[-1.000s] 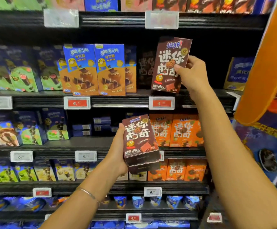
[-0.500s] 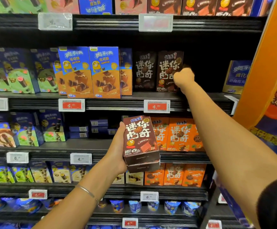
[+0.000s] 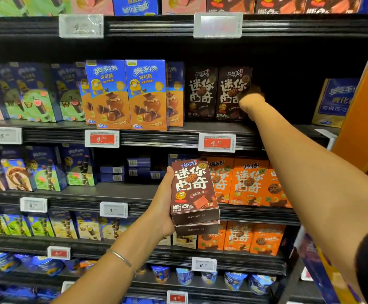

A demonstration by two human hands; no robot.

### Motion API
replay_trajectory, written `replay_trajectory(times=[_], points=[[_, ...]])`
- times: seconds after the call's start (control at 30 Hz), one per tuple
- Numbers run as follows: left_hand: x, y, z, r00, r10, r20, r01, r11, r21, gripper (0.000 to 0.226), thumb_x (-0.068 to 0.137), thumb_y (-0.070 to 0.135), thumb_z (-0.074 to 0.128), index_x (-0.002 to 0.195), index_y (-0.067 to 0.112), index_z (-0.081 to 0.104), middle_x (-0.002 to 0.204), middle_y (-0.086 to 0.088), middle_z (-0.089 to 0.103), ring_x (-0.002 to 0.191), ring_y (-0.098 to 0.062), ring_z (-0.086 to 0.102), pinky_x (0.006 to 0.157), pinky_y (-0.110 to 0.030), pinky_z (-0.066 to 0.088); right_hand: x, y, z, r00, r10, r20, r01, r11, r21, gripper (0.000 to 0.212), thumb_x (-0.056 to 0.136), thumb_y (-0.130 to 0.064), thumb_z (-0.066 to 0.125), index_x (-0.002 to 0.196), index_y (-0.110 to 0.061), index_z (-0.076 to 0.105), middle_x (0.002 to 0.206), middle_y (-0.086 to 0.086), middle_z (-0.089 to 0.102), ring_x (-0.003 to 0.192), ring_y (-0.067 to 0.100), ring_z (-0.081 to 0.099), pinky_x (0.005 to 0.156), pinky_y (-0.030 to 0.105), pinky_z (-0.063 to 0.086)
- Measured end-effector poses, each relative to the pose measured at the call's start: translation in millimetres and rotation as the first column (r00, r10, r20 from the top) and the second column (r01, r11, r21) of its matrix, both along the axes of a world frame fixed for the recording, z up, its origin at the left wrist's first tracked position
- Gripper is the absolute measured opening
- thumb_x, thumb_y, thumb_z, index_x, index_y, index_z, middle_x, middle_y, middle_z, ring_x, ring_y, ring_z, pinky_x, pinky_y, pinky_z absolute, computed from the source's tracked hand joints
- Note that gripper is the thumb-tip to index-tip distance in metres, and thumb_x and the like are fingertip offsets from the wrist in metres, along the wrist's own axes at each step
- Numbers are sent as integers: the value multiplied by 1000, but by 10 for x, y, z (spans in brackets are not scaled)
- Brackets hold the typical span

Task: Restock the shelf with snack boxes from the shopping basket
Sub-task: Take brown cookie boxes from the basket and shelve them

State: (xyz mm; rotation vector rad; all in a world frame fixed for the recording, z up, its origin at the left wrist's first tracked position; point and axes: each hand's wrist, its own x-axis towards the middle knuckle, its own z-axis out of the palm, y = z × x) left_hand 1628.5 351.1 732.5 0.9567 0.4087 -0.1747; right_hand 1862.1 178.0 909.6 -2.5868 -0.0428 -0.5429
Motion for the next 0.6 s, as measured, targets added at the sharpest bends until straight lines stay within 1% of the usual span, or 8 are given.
replay_trajectory(times=[0.13, 0.2, 0.3, 0.37, 0.43, 0.47, 0.53, 0.6], points=[[-2, 6, 2, 1000, -5, 6, 5, 1000, 3, 66, 92, 73, 56, 112, 13, 74, 97, -16, 81, 73, -31, 80, 55, -41, 64, 18, 22, -39, 1000, -4, 18, 5, 1000, -22, 53, 111, -18, 35, 159, -4, 18, 166, 18, 22, 151, 34, 25, 122, 41, 21], [-2, 16, -1, 1000, -7, 8, 7, 1000, 7, 65, 93, 73, 56, 113, 14, 74, 97, -16, 82, 73, -31, 80, 56, -41, 64, 51, 27, -43, 999, 5, 49, -6, 1000, 13, 54, 110, -19, 38, 159, -5, 22, 164, 18, 26, 150, 34, 29, 121, 41, 24], [-12, 33, -10, 1000, -13, 14, 13, 1000, 18, 65, 93, 74, 55, 114, 15, 74, 98, -15, 82, 74, -30, 80, 59, -41, 65, 31, -33, -45, 999, 43, 27, -48, 978, 201, 50, 106, -15, 47, 154, -4, 36, 157, 18, 41, 142, 35, 42, 115, 40, 38], [-30, 48, -17, 1000, -11, 24, 11, 1000, 16, 65, 93, 74, 56, 113, 15, 74, 97, -15, 82, 74, -30, 80, 58, -41, 65, -84, -86, -62, 994, 107, -16, -91, 905, 416, 47, 102, -14, 53, 147, -3, 46, 148, 18, 50, 135, 33, 51, 109, 40, 46], [-41, 59, -36, 999, -6, 42, 5, 1000, 24, 65, 92, 74, 56, 113, 15, 74, 98, -14, 82, 76, -30, 81, 60, -41, 65, -315, -74, -87, 993, 96, 63, -115, 825, 554, 43, 101, -19, 55, 139, 2, 51, 138, 19, 58, 127, 33, 58, 103, 42, 50], [-45, 61, -48, 999, -2, 52, 0, 1000, 28, 65, 92, 74, 56, 113, 16, 74, 99, -14, 82, 76, -30, 81, 60, -41, 65, -484, -58, -114, 988, 72, 134, -137, 804, 578, 43, 100, -24, 55, 134, 2, 53, 133, 18, 61, 122, 32, 60, 100, 42, 52], [-48, 59, -74, 997, 14, 76, -16, 999, 30, 63, 93, 74, 55, 112, 17, 74, 99, -13, 82, 78, -29, 81, 59, -41, 64, -945, -24, -248, 950, 71, 305, -242, 784, 571, 44, 98, -42, 57, 126, -7, 59, 118, 5, 67, 113, 25, 64, 93, 38, 55], [-67, 48, -87, 994, 31, 106, -36, 999, 40, 62, 94, 74, 53, 111, 19, 75, 101, -12, 82, 80, -29, 81, 59, -40, 64, -1451, 4, -484, 896, 178, 407, -397, 730, 555, 33, 95, -51, 58, 109, -22, 68, 99, -6, 71, 99, 16, 69, 83, 32, 57]])
